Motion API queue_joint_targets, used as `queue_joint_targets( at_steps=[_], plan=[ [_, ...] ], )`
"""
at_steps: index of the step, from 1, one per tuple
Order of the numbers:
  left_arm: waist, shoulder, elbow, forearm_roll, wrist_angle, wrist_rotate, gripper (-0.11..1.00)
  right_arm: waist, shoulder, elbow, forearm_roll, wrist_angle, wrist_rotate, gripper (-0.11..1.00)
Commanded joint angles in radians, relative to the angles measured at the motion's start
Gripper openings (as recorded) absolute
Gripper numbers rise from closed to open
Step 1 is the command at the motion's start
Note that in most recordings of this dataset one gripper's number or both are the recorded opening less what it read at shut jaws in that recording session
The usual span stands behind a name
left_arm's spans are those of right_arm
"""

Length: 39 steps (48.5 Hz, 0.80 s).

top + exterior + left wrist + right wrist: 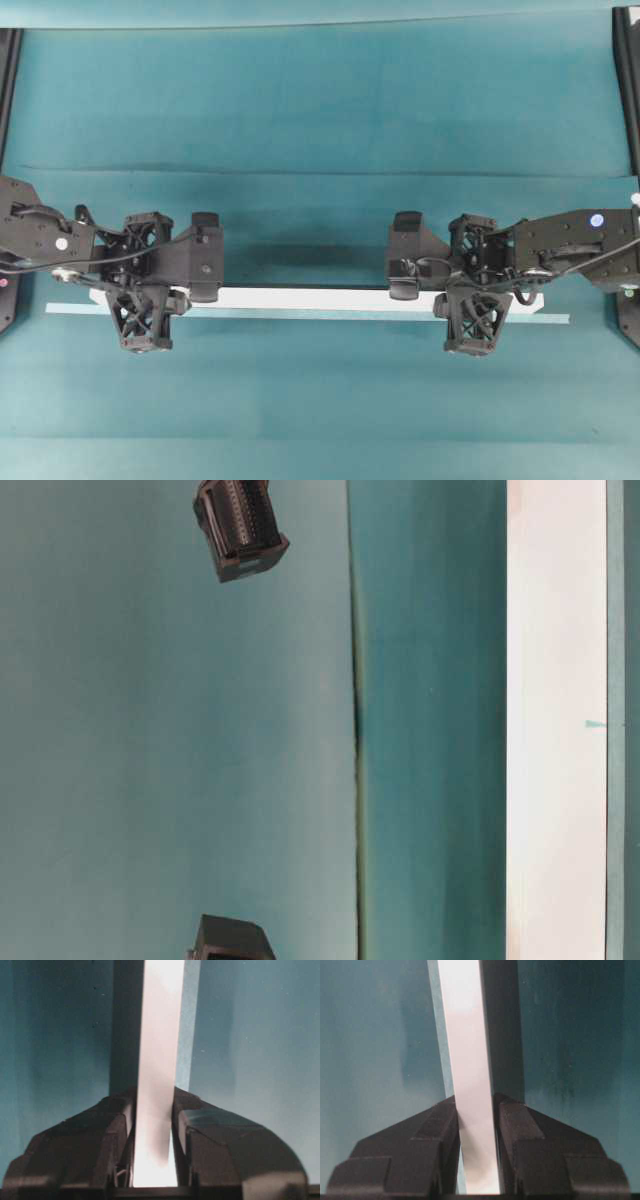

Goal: Lift a wooden board with both hands.
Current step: 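Lift the board with both grippers and pull it back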

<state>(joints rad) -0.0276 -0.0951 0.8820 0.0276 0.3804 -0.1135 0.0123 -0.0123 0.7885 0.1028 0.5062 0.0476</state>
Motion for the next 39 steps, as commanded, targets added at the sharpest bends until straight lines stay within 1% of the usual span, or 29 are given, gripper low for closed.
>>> queue_joint_targets(
  at_steps=[1,9,20,30,39],
  plan=[
    [0.005,-0.014,-0.018,0.002,0.005,-0.003,0.17,0.008,0.002,-0.011,0.003,0.005,0.006,0.22],
    [0.026,-0.066,-0.044,0.0,0.055,0.0,0.17,0.003,-0.028,-0.046,0.003,0.06,0.006,0.22],
    [0.037,-0.141,-0.127,0.002,0.221,0.002,0.17,-0.021,-0.101,-0.115,0.003,0.193,0.008,0.22],
    [0.037,-0.195,-0.173,0.002,0.318,0.002,0.17,-0.054,-0.175,-0.212,-0.005,0.337,0.008,0.22],
    [0.054,-0.25,-0.229,0.002,0.422,0.011,0.17,-0.064,-0.21,-0.265,-0.012,0.43,0.008,0.22]
  ],
)
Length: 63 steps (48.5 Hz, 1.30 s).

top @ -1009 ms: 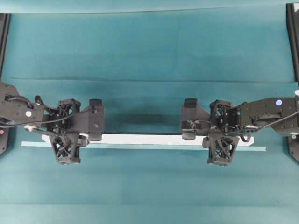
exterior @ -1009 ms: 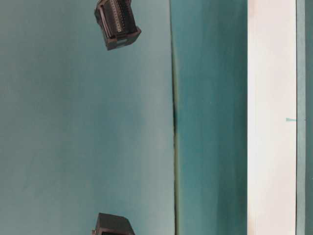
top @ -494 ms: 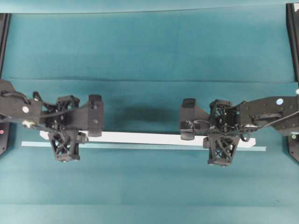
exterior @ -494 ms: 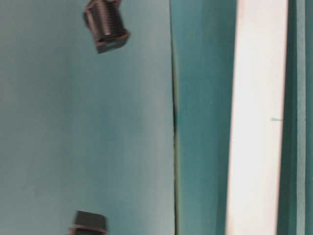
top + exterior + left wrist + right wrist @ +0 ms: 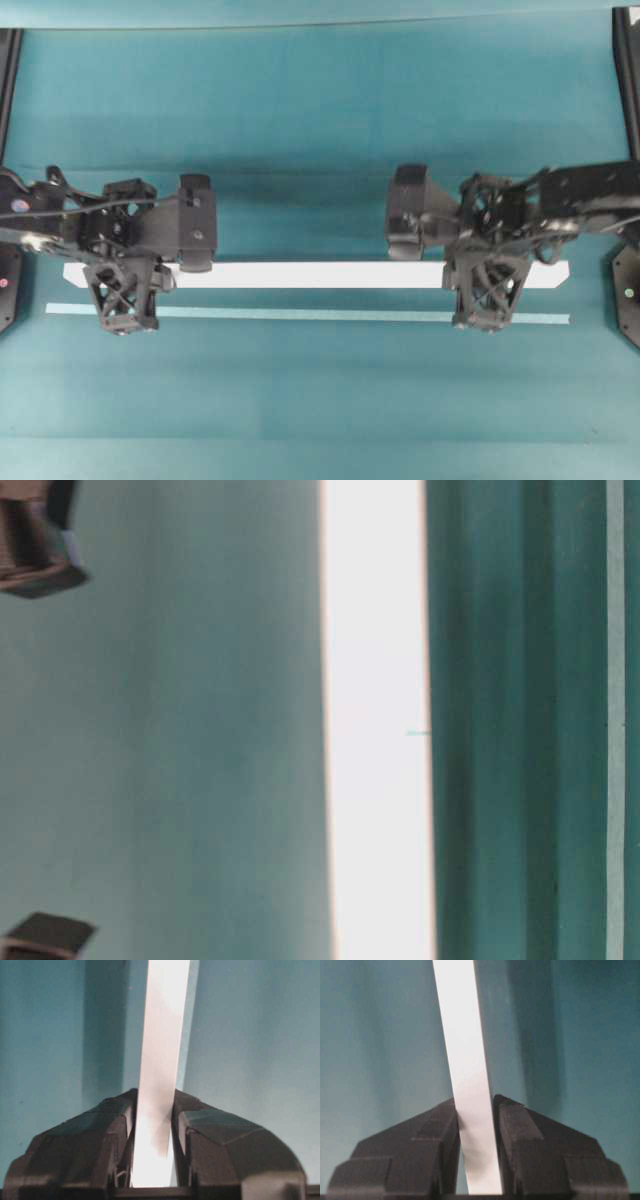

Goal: Lift a wooden board with both hands.
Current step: 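Lift the board with both grippers and pull it back, then raise the held board higher and move it toward the back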

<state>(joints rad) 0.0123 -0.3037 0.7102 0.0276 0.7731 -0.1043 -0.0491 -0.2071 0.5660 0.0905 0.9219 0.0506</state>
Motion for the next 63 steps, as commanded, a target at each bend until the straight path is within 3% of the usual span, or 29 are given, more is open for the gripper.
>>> queue_joint_targets(
  at_steps=[1,15,46,63],
  plan=[
    [0.017,-0.048,-0.063,0.002,0.041,0.002,0.17,-0.006,-0.02,-0.049,-0.002,0.021,0.005,0.22],
    [0.023,-0.112,-0.147,0.002,0.158,0.0,0.17,-0.011,-0.038,-0.118,-0.018,0.121,0.005,0.22],
    [0.035,-0.114,-0.327,0.002,0.324,0.008,0.17,-0.017,-0.043,-0.331,-0.064,0.342,0.025,0.22],
    [0.055,-0.107,-0.43,0.002,0.405,0.072,0.17,-0.025,-0.075,-0.37,-0.066,0.388,0.023,0.22]
  ],
)
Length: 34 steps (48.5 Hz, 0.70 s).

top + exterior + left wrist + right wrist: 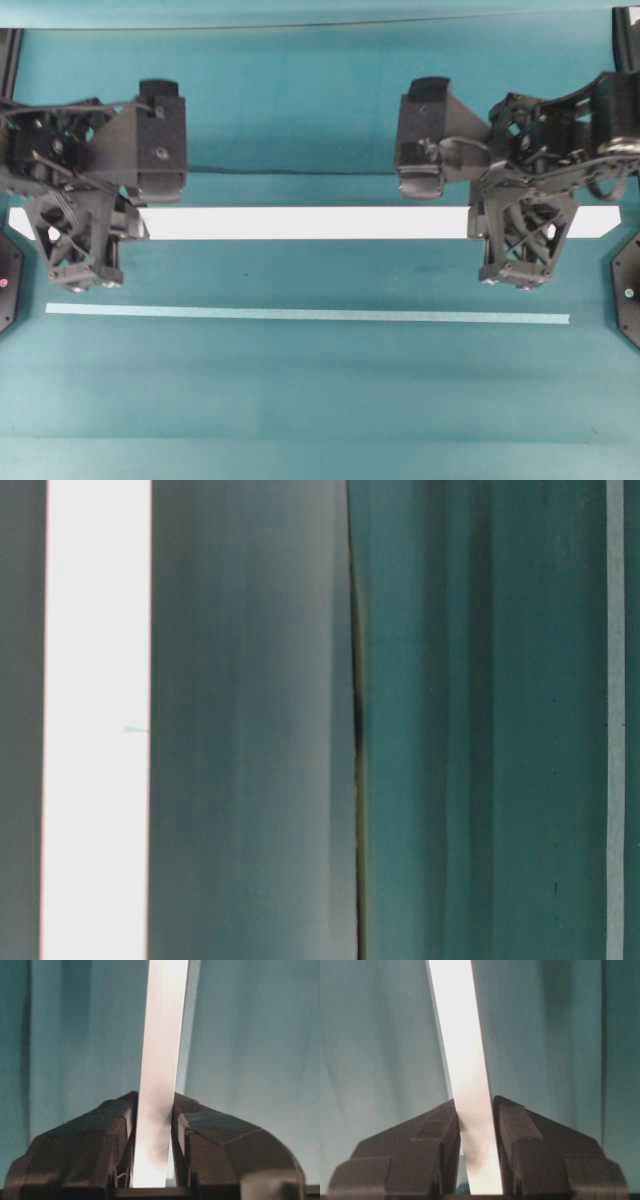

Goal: Lift a wooden board with both hands.
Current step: 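Raise the held board higher and move it toward the back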

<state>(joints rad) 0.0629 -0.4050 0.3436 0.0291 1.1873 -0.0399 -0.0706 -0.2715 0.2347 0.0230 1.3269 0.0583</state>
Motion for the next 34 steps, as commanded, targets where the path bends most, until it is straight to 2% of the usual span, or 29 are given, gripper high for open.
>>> queue_joint_targets(
  at_steps=[1,34],
  plan=[
    [0.006,-0.005,-0.067,0.0,-0.006,0.009,0.17,-0.003,-0.012,-0.04,0.002,-0.017,0.015,0.22],
    [0.011,0.041,-0.238,0.0,0.121,0.015,0.17,-0.012,-0.015,-0.199,0.002,0.117,0.018,0.22]
  ],
)
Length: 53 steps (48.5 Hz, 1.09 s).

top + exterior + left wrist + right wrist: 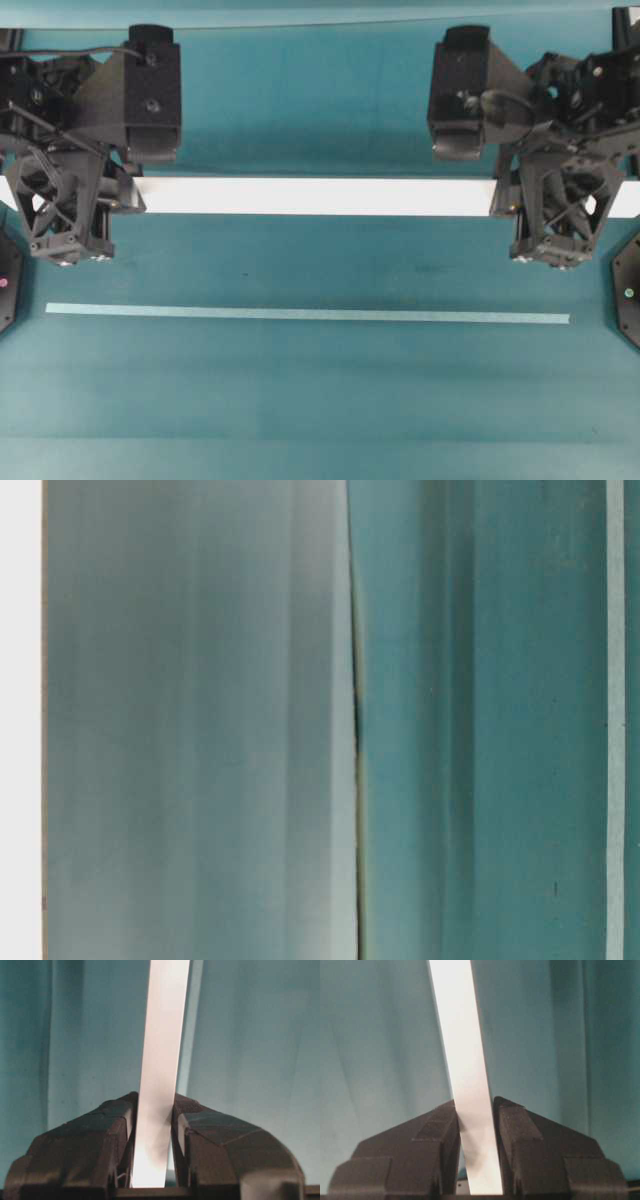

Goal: Lift a wooden board with both hands.
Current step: 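Raise the held board higher and move it toward the back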

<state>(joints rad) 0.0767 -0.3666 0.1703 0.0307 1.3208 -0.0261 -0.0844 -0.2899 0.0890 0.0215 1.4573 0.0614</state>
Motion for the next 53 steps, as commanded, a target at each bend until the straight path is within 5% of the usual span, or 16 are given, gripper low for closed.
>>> queue_joint_targets(
  at_steps=[1,34,53],
  plan=[
    [-0.003,0.005,-0.067,-0.002,-0.011,0.002,0.17,0.0,0.003,-0.06,0.003,-0.009,0.015,0.22],
    [0.014,0.043,-0.267,0.002,0.14,0.035,0.17,-0.003,0.064,-0.304,-0.012,0.161,0.011,0.22],
    [0.017,0.067,-0.344,0.002,0.163,0.061,0.17,-0.003,0.075,-0.333,-0.011,0.166,0.012,0.22]
  ],
)
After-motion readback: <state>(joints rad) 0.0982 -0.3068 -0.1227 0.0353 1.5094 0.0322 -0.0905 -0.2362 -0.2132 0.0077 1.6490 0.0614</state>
